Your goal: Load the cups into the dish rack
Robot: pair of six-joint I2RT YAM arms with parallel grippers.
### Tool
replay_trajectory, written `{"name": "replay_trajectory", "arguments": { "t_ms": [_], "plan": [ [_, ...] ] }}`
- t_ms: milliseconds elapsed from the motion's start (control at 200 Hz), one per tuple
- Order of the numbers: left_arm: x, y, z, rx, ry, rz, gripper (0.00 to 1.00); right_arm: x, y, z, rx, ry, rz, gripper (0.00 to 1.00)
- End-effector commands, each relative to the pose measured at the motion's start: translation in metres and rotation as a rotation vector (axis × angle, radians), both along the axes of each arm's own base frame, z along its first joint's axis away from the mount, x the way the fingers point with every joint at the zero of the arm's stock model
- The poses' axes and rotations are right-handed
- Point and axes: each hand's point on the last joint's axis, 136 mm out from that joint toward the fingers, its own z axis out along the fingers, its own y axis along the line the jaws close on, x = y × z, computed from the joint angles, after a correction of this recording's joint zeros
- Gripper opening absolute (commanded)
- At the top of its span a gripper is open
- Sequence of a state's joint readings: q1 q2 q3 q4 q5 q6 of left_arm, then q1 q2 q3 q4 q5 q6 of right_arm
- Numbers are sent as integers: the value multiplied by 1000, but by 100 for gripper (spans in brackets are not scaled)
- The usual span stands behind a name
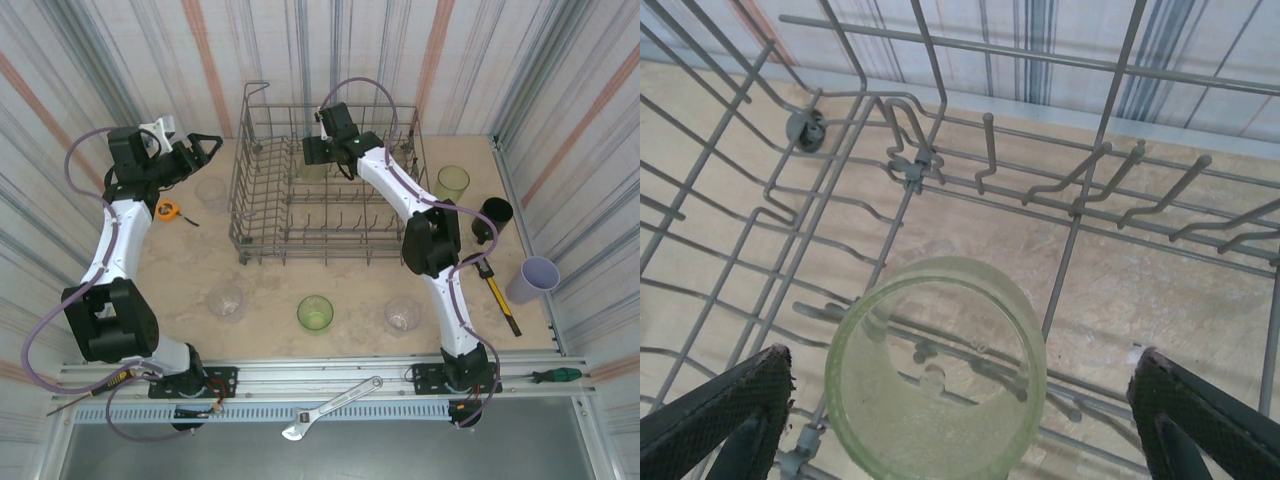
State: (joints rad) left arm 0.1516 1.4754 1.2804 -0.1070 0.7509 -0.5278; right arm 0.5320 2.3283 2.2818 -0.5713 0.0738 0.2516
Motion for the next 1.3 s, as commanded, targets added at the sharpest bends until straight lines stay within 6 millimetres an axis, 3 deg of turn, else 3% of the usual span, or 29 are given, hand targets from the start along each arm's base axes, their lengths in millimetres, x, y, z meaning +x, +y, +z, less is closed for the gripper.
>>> {"name": "replay_trajectory", "arguments": {
  "t_ms": [0, 220, 556, 716, 832, 857, 897, 1062, 1292],
  "plan": [
    [-8, 1, 14, -10, -34, -7, 99, -17, 4, 53, 56, -37, 14, 91],
    [-8, 1, 15, -18, -32, -4, 99, -31, -3, 81, 59, -59, 17, 92],
    [-12, 5, 23, 7, -29, 26, 99, -57, -28, 90, 18, -48, 0, 98],
    [-20, 8, 28, 116, -63, 80, 99, -75, -42, 99, 44, -56, 3, 99],
    [-31, 3, 34, 264, -112, 134, 99, -92, -59, 104, 68, -50, -5, 99],
    [-33, 0, 35, 297, -115, 140, 99, -98, -64, 91, 64, -17, -10, 99],
    [-38, -4, 38, 335, -116, 142, 99, -105, -71, 90, 75, -5, -13, 99],
    [-61, -19, 40, 315, -68, 112, 99, -130, -97, 87, 103, 7, -51, 99],
    [-103, -35, 36, 333, 11, 123, 99, -163, -116, 77, 161, 10, -79, 99]
  ]
}}
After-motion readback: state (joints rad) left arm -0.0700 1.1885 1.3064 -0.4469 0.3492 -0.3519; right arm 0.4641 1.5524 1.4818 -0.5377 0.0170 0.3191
